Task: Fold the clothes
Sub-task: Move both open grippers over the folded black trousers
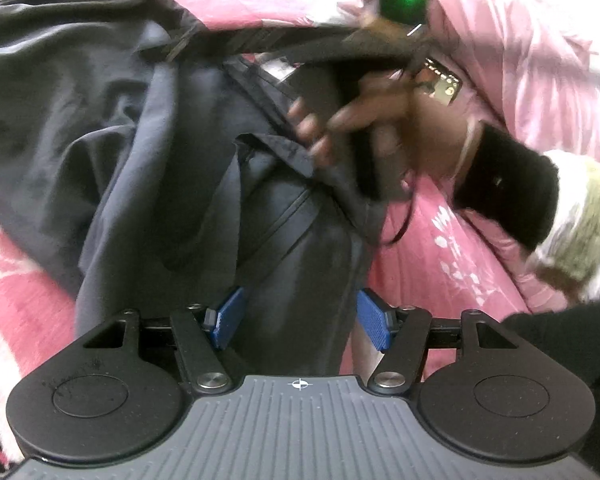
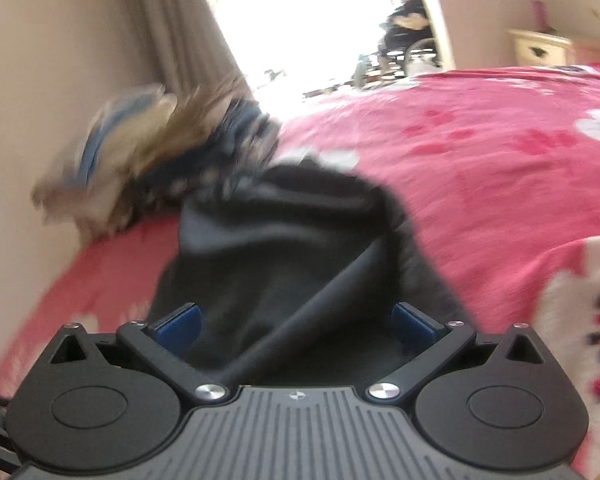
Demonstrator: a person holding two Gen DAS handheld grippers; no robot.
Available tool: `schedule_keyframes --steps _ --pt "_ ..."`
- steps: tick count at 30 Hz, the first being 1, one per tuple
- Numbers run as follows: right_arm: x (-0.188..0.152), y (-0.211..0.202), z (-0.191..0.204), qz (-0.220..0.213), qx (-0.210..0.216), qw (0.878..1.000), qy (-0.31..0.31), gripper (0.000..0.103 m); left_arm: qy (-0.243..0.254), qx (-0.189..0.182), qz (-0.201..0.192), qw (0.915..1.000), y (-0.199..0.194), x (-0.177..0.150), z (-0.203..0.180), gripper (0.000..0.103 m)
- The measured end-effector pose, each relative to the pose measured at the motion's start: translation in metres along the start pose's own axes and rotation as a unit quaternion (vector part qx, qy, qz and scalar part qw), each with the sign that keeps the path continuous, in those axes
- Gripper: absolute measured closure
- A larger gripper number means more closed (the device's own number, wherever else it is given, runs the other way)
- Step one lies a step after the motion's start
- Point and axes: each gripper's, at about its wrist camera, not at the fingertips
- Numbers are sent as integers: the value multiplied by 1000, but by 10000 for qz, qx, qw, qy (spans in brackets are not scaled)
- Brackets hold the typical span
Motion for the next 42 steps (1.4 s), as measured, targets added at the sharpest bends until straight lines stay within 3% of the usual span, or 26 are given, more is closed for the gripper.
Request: schedule_keyframes --steps 3,6,10,14,20,25,30,36,42 --pt "9 -45 13 -514 -656 9956 -436 0 95 51 -53 9999 -10 -11 3 41" --pt "9 -82 24 -848 -900 9898 -705 0 246 127 -107 9996 -18 -20 2 41" --pt "0 -93 15 -113 -990 9950 -105 0 445 341 -261 9981 -24 -29 -1 40" --pt "-26 -99 4 375 -1237 9908 396 0 588 632 -410 9954 -29 -33 -7 41" --pt "-58 -89 -12 1077 -1140 9804 1189 9 808 960 -532 9907 -31 -37 -17 40" --pt "-55 -62 -23 1334 -1057 9731 1551 19 993 1150 -581 9867 -32 -40 -24 41" --pt "-48 -28 -23 1715 -1255 9693 1239 29 1265 1574 -569 9777 -29 -45 -31 40" --pt "-51 -34 -22 2051 -923 9678 1132 45 1364 1894 -573 9707 -31 -52 -29 41" --pt "-51 -38 -38 2057 -616 9544 2072 45 1593 2142 -585 9619 -15 -48 -29 41"
Point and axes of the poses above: each gripper's, at about its wrist camera, not at the fingertips, and y roughly the way its jaws point, z to its left, x to its top, and after that the axes turned 11 degrees about z, right-handed
